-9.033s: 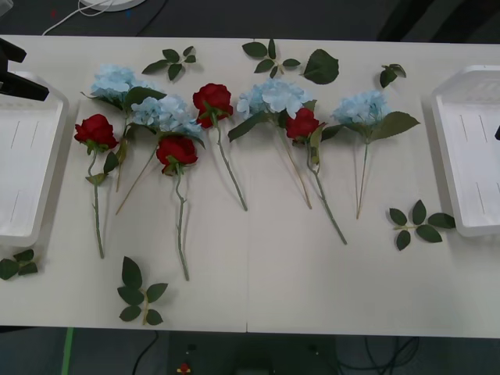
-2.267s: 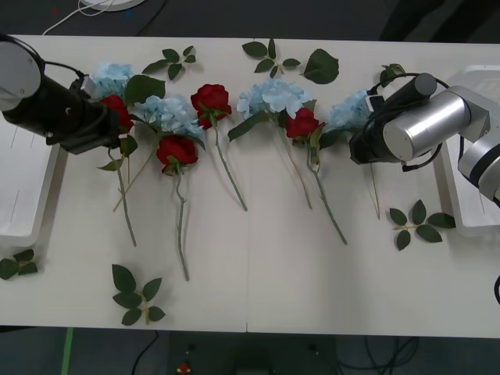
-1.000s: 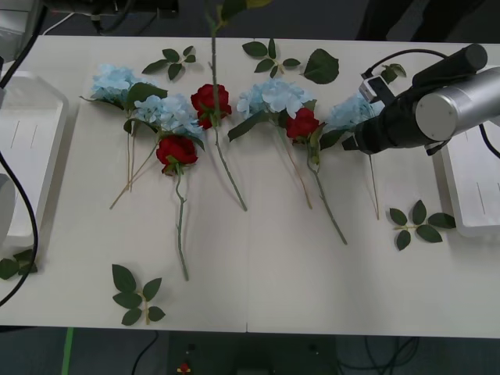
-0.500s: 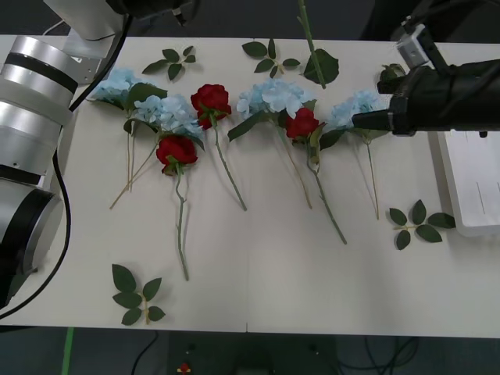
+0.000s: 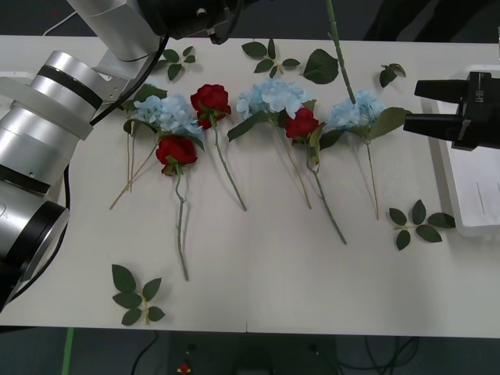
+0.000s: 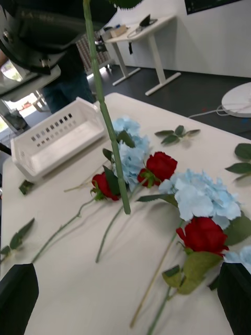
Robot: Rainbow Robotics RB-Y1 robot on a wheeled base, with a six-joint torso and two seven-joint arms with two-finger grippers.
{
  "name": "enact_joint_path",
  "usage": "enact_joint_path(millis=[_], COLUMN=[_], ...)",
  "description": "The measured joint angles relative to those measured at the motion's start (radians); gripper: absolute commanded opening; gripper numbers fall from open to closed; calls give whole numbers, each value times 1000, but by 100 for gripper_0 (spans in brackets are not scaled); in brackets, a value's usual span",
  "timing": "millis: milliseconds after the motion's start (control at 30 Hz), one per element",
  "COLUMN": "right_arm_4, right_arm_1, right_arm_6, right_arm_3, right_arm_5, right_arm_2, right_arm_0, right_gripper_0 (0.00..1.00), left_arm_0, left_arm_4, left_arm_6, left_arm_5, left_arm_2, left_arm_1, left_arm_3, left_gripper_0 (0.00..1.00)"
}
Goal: Place the red flowers into the right box and the blue flowers into the left box. If a person shows an open palm, hand one flower to the person first, then continue sorting.
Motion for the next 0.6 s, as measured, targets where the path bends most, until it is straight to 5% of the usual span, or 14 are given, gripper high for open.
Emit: enact_joint_path(millis=[600], right_arm_4=[72], right_arm_1=[300], right_arm_6=[0], right_arm_3=[0], right_arm_5=[-105], right_arm_2=[-1], right_arm_0=[-105], right_gripper_0=[100], left_arm_0=[0], left_arm_4=[1], left_arm_6=[0], left_arm_5=[0], left_arm_2=[0], left_arm_1=[0], left_arm_3=[0], left_gripper_0=[0])
